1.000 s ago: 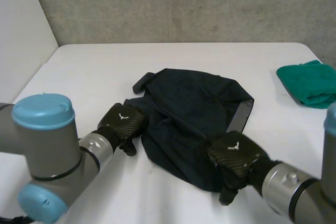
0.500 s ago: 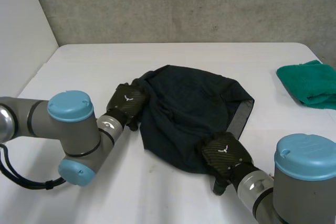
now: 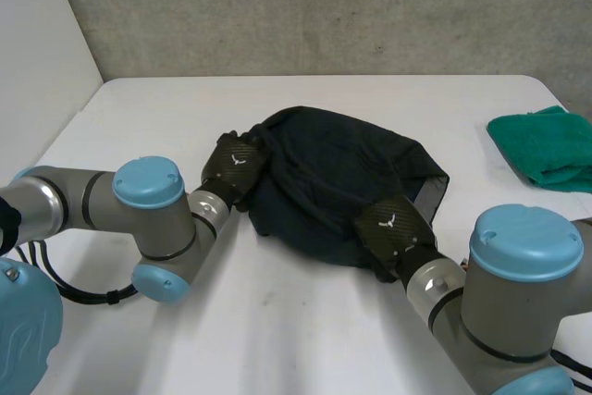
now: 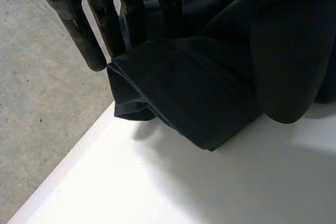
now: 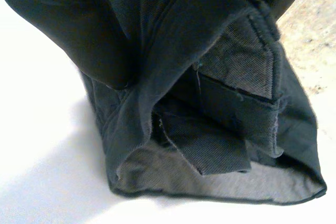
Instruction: Fold the laundry.
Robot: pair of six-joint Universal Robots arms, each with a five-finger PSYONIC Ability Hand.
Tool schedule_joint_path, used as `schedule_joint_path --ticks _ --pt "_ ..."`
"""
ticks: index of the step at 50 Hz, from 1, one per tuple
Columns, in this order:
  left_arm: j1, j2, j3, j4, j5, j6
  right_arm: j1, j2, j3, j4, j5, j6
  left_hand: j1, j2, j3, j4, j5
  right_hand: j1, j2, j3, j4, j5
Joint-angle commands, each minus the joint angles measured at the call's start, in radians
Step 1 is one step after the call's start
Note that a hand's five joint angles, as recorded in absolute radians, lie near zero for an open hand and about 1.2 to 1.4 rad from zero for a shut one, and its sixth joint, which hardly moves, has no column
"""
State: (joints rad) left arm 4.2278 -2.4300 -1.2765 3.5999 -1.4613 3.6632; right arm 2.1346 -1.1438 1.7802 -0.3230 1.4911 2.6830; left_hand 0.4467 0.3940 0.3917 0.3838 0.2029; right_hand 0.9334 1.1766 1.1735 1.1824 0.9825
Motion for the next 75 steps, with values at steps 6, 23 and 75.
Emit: schedule_joint_path --ticks 6,23,75 --pt "-0.005 -0.029 0.037 0.025 0.006 -0.005 -0.016 -0.011 -0.067 0.012 0.0 0.005 0.903 0.956 0.958 0.966 0.973 0.463 0.22 0.223 0.214 0.239" --pt "-0.005 0.538 -0.142 -0.187 -0.014 -0.031 -0.094 -0.177 -0.41 0.365 -0.009 -0.084 0.95 1.002 1.005 1.012 1.019 0.463 0.22 0.223 0.214 0.239" --pt "0.035 0.502 0.062 -0.164 -0.159 -0.273 -0.093 0.082 -0.998 0.381 -0.051 -0.12 0.95 1.002 1.005 1.012 1.019 0.463 0.22 0.223 0.214 0.239"
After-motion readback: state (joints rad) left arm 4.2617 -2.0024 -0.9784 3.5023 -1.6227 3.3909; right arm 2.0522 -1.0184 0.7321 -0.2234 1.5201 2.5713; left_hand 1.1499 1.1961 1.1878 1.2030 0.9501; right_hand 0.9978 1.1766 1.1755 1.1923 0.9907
